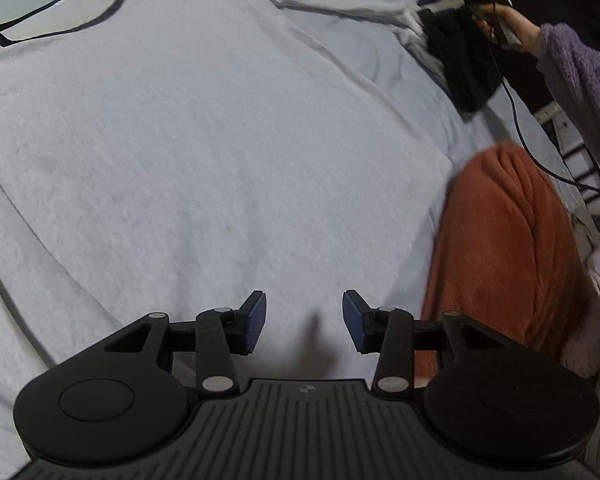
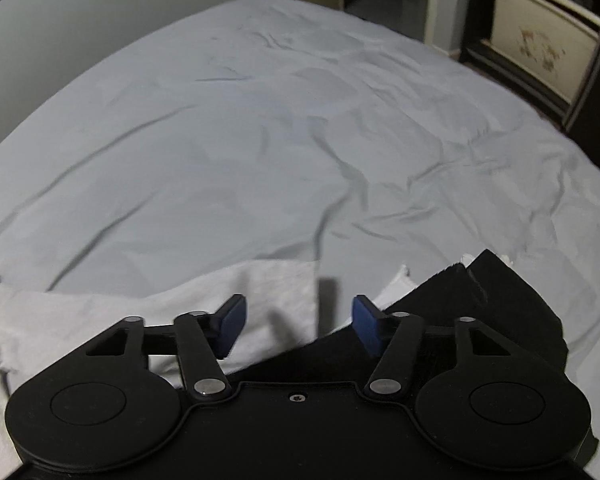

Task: Fold clothes
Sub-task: 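Grasp the other grey sleeve cuff with the right gripper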

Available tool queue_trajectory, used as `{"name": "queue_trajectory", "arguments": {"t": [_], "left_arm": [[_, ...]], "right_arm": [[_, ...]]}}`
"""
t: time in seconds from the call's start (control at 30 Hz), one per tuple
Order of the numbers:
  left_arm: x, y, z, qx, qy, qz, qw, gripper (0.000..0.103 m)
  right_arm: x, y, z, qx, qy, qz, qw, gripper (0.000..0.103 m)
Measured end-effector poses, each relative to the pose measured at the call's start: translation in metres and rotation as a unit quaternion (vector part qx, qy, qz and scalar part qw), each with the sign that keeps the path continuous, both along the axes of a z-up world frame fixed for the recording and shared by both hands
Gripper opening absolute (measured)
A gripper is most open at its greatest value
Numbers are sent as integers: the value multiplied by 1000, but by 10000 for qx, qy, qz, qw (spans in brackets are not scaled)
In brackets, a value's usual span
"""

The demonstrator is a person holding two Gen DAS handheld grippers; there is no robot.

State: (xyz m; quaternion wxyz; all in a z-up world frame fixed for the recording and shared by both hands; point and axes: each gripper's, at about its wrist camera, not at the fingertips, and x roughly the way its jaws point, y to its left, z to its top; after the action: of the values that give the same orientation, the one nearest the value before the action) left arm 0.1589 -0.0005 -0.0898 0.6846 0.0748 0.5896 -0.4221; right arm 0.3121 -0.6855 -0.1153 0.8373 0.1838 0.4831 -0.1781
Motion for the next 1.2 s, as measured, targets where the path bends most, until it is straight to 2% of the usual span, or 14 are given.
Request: {"name": "queue_trajectory", "arguments": {"t": [0.13,0.2,0.23,0.27,0.3,0.33,0.47,0.7,0.83,0.9,1.07,1.2], "left_arm": [[13,-7,-2,127,-20,88,9999,41],[19,-11,-3,156,-29,116,9998,41],[22,-13,-4,167,-45,123,9998,41],[24,-16,-5,181,-75,133,9997,41],[26,-17,-6,187,-94,140,9997,41],[27,-19,-6,189,-114,149,9996,41],[26,-19,-3,306,-262,175,9990,41],[11,-17,7,435,-534,318,9971,41],[-6,-11,14,407,-671,352,9963,41],[-14,-9,17,447,-722,355,9958,41],[-32,1,25,430,-863,446,9943,41],[-42,8,26,483,-964,493,9929,42]], "right_arm": [[10,-9,-16,216,-110,79,9997,53],[13,-11,-20,323,-172,169,9992,36],[15,-11,-22,384,-176,206,9989,20],[16,-10,-23,413,-153,233,9988,11],[18,-9,-24,414,-128,264,9987,11],[18,-7,-23,388,-128,333,9986,6],[10,8,-1,266,-392,693,9965,5],[-1,65,73,216,-799,1559,9843,5],[-17,113,115,268,-1041,2232,9688,3],[-30,144,135,333,-1176,2729,9543,1],[-55,208,153,252,-1063,3569,9277,0],[-61,229,137,-6,-749,3469,9349,1]]}}
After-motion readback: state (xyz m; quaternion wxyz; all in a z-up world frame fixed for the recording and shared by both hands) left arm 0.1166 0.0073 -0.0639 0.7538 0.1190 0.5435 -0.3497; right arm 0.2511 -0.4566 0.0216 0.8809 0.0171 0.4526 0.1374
